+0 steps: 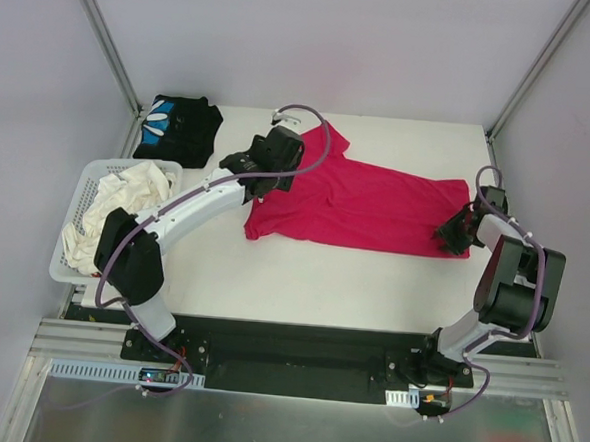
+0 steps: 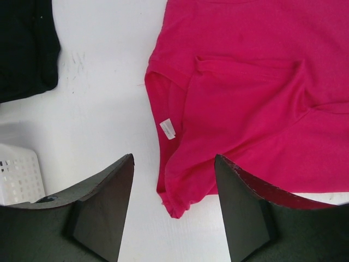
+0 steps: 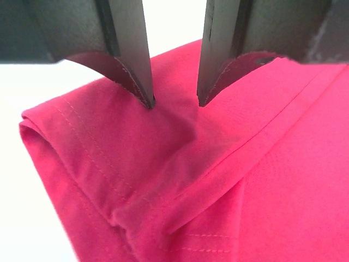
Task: Fold and stack the t-shirts
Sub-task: Fold the flattened tshirt in 1/3 of the way
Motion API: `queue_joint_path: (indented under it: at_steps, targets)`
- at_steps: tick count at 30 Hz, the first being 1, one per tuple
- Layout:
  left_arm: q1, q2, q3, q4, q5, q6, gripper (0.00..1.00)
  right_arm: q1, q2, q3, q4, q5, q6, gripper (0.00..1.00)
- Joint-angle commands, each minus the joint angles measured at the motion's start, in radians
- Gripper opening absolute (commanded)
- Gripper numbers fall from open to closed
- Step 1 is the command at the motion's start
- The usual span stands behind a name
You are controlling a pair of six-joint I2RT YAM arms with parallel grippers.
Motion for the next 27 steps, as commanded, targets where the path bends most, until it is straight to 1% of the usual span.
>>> queue_joint_path:
  at_steps: [1, 3, 6, 11, 12, 15, 16, 19, 22, 23, 24, 27]
  targets:
    - [0.007, -0.074, -0.017, 0.021, -0.014, 0.014, 0.60, -0.047, -0.045, -0.022, -0.077, 0.142, -0.020, 0.41]
    - [0.007, -0.084, -0.023, 0.021, 0.009, 0.013, 0.60, -0.065, -0.054, -0.030, -0.089, 0.185, -0.021, 0.41]
    - [0.007, -0.095, -0.035, 0.020, 0.057, 0.010, 0.60, -0.088, -0.065, -0.044, -0.096, 0.202, -0.027, 0.41]
    - [0.007, -0.082, -0.055, 0.017, 0.150, -0.007, 0.60, -0.096, -0.077, -0.038, -0.096, 0.178, -0.027, 0.41]
    - [0.007, -0.069, -0.057, 0.017, 0.237, -0.009, 0.60, -0.096, -0.080, -0.030, -0.096, 0.174, -0.027, 0.41]
    - [0.007, -0.003, -0.055, -0.002, 0.393, -0.024, 0.59, -0.096, -0.086, -0.018, -0.100, 0.161, -0.023, 0.41]
    - [0.007, 0.017, -0.055, -0.012, 0.472, -0.045, 0.59, -0.096, -0.085, -0.008, -0.105, 0.158, -0.020, 0.41]
    - [0.005, 0.115, -0.054, -0.028, 0.555, -0.061, 0.59, -0.096, -0.089, -0.004, -0.097, 0.138, -0.009, 0.41]
    - [0.005, 0.185, -0.025, -0.048, 0.542, -0.038, 0.59, -0.096, -0.095, -0.001, -0.086, 0.124, 0.002, 0.41]
    - [0.005, 0.201, -0.003, -0.051, 0.525, -0.030, 0.59, -0.096, -0.098, 0.001, -0.082, 0.125, 0.003, 0.41]
    - [0.005, 0.216, 0.014, -0.058, 0.508, -0.026, 0.59, -0.096, -0.102, 0.001, -0.080, 0.089, 0.005, 0.41]
    - [0.005, 0.265, 0.075, -0.075, 0.487, -0.007, 0.59, -0.096, -0.106, 0.004, -0.074, 0.076, 0.003, 0.41]
